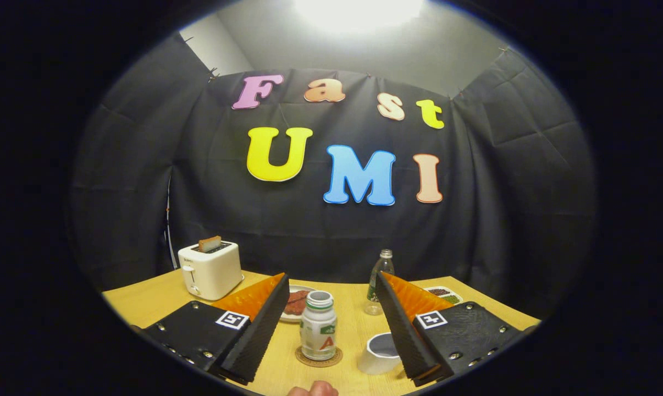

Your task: Take the bottle from table, then pour the juice into the cup, finally place the bottle on the coaster

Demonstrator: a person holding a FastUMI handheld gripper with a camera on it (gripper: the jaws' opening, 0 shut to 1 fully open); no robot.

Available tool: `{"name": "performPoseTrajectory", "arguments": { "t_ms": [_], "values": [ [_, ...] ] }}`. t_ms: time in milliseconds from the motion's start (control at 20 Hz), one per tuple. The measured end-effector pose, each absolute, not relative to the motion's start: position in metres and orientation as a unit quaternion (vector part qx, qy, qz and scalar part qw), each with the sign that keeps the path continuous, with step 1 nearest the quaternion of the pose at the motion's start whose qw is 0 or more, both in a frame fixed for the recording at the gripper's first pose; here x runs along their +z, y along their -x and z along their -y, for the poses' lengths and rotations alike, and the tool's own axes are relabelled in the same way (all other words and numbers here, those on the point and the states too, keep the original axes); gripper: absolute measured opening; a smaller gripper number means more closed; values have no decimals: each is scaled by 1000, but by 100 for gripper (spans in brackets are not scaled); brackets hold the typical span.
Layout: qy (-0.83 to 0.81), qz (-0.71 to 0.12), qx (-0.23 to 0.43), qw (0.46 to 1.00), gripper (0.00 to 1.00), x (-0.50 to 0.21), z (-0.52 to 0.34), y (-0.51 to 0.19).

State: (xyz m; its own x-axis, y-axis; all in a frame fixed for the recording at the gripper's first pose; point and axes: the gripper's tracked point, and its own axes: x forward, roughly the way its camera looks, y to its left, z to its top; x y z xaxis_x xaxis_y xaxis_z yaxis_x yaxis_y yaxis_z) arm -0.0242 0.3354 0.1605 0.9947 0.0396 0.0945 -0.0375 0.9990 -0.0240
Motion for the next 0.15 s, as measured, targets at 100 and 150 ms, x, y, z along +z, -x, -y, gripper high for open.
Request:
{"name": "performPoseTrajectory", "arguments": {
  "t_ms": [100, 150],
  "values": [
    [12, 60, 5, 998, 95, 145, -291, 27],
    [24, 66, -1, 998, 95, 137, -267, 29]
  ]
}}
